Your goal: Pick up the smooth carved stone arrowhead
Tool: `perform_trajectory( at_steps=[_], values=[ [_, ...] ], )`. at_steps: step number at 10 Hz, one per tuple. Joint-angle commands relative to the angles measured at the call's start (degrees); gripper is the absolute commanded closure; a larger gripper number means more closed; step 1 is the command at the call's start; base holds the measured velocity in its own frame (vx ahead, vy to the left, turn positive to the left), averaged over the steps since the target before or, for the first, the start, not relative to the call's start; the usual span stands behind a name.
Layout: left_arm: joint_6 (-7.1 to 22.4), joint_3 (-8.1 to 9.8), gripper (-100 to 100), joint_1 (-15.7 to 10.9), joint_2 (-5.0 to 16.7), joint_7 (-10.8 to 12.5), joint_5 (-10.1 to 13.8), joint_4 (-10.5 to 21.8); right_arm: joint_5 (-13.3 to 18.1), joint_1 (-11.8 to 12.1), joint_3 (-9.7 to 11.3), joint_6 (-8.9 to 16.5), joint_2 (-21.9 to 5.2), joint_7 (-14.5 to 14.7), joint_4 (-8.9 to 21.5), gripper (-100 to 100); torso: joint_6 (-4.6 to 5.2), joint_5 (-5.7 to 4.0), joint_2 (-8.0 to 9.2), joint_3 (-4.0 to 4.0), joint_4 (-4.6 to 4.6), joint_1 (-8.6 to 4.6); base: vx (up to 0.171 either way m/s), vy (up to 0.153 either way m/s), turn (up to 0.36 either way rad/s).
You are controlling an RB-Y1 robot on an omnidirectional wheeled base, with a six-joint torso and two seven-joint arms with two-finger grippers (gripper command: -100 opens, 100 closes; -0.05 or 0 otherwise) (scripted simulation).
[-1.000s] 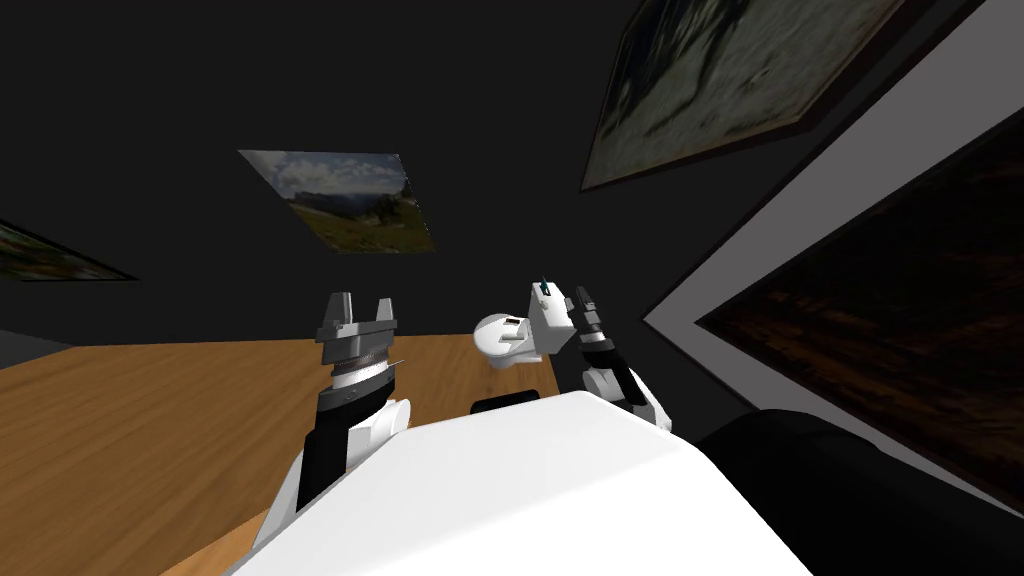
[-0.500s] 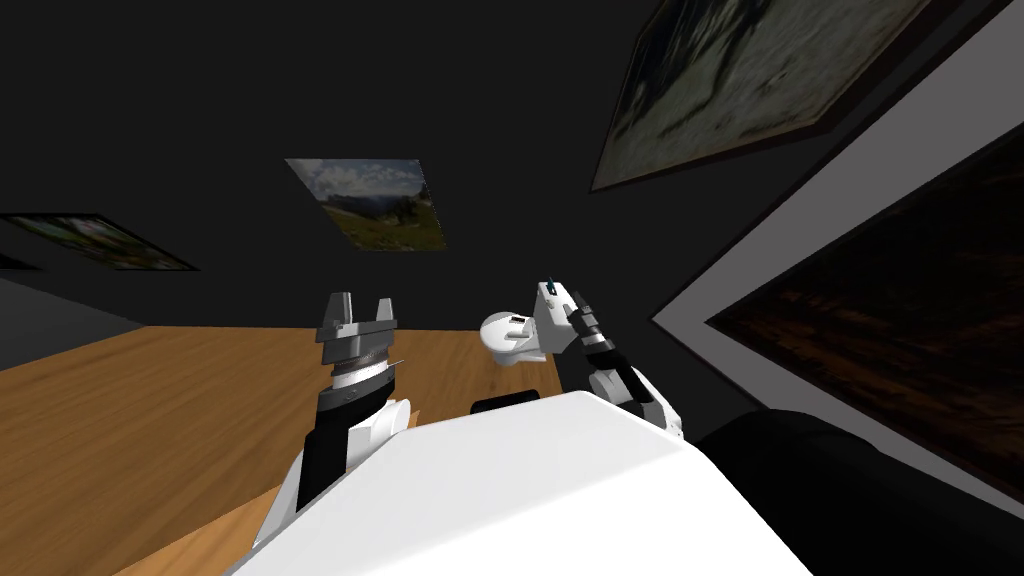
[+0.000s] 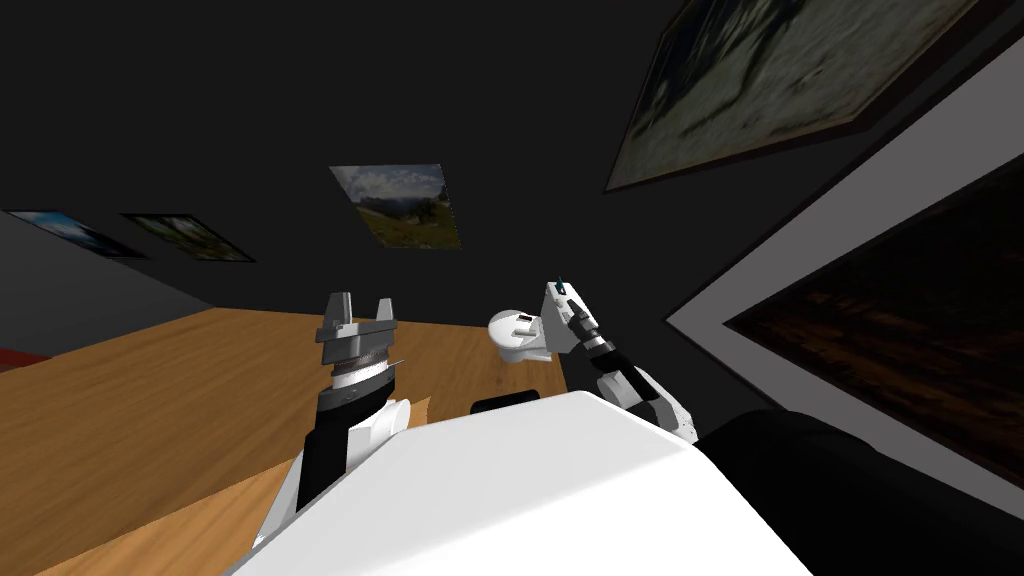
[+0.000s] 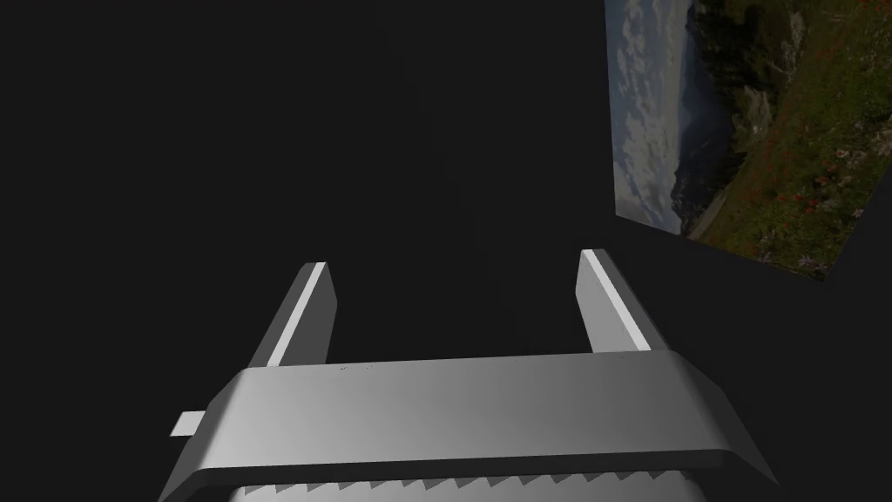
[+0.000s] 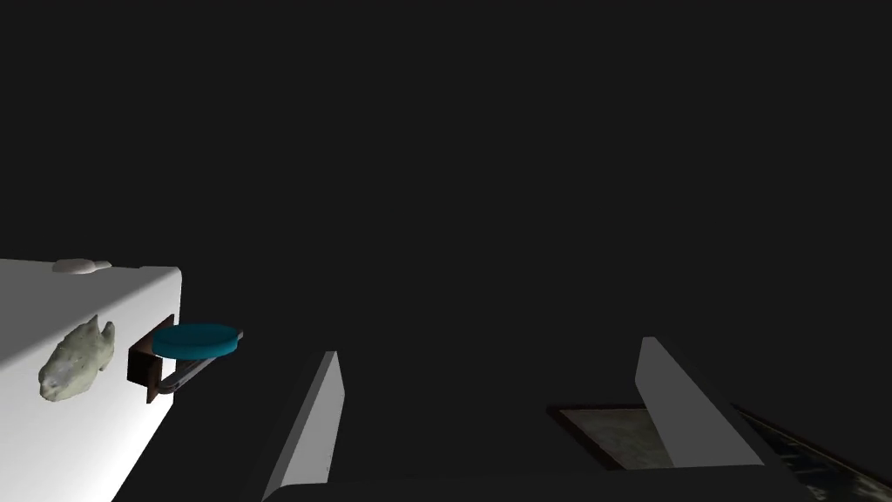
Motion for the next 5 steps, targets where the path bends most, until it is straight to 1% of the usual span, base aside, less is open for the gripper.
perform_trajectory(
  at_steps=[1, 2, 3, 4, 5],
  values=[
    [0.0, 0.0, 0, 0.0, 0.0, 0.0, 0.0, 0.0, -0.7, 0.8, 0.2, 0.3, -2.3, 0.3, 0.2, -100, 0.0, 0.0, 0.0, 0.0, 0.0, 0.0, -0.037, 0.033, 0.086],
    [0.0, 0.0, 0, 0.0, 0.0, 0.0, 0.0, 0.0, -2.3, 1.5, 0.6, 1.3, -4.3, 0.8, 1.1, -100, 0.03, 0.0, -0.01, 0.0, 0.0, -0.04, -0.046, 0.04, 0.211],
    [0.0, 0.0, 0, 0.0, 0.0, 0.0, 0.0, 0.0, -2.3, 1.5, 0.6, 1.3, -5.4, 0.8, 1.1, -100, -0.01, 0.0, 0.01, 0.01, 0.0, -0.02, -0.031, 0.036, 0.067],
    [0.0, 0.01, 0, 0.0, 0.0, 0.0, 0.0, 0.0, -3.8, 2.2, 1.1, 2.2, -7.5, 1.3, 2.1, -100, 0.04, -0.01, -0.02, -0.01, 0.0, -0.04, -0.035, 0.048, 0.139],
    [0.0, 0.0, 0, 0.0, 0.0, 0.0, 0.0, 0.0, -3.8, 2.2, 1.1, 2.2, -8.7, 1.3, 2.1, -100, 0.01, 0.0, -0.01, 0.0, 0.0, -0.01, -0.033, 0.043, 0.069]
  ],
)
